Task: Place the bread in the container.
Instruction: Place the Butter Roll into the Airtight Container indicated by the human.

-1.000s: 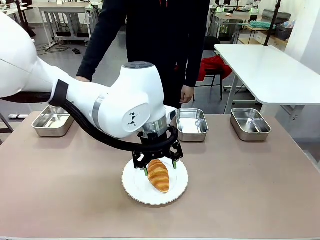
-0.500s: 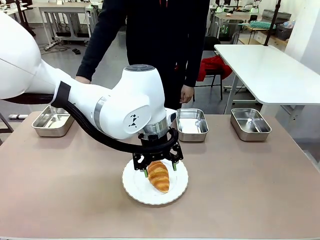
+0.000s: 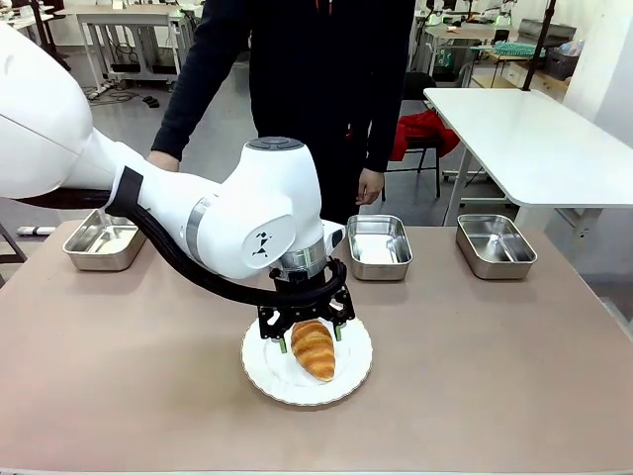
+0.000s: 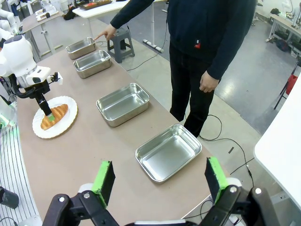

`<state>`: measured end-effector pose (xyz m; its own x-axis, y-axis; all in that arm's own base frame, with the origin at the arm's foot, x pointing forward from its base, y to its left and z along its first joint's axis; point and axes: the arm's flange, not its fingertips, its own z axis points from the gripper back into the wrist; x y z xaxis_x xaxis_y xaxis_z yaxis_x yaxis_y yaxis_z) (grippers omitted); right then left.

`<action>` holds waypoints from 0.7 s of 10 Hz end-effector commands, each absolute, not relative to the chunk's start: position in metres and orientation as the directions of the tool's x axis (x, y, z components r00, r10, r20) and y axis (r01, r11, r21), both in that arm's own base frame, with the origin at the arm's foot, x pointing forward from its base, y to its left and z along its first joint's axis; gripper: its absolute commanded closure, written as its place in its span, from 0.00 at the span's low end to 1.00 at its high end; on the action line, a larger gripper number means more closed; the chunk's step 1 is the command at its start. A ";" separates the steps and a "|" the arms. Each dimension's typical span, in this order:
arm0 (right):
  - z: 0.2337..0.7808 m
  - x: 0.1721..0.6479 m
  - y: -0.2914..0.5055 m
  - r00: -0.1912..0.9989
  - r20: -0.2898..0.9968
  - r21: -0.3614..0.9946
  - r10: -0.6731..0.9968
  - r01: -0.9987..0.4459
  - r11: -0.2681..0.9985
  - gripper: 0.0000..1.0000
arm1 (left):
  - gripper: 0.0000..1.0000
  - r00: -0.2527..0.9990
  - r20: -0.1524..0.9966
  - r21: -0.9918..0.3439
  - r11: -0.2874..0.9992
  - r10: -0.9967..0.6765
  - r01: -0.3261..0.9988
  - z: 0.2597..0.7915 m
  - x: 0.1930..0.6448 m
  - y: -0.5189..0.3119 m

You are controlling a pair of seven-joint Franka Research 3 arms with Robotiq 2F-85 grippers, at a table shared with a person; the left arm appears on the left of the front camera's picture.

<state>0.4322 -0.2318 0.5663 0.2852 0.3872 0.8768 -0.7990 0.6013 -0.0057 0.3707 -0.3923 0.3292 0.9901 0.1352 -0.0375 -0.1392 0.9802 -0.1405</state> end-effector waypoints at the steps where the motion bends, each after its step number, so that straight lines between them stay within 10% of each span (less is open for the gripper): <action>1: 0.568 0.431 -0.231 0.279 0.879 -0.009 0.387 -0.801 0.598 0.00 | 0.00 0.992 -0.002 -0.124 0.984 0.128 -0.127 0.323 0.377 -0.400; 7: 0.568 0.431 -0.231 0.279 0.879 -0.009 0.387 -0.801 0.598 0.00 | 0.00 0.995 0.010 -0.102 0.990 0.096 -0.095 0.310 0.386 -0.407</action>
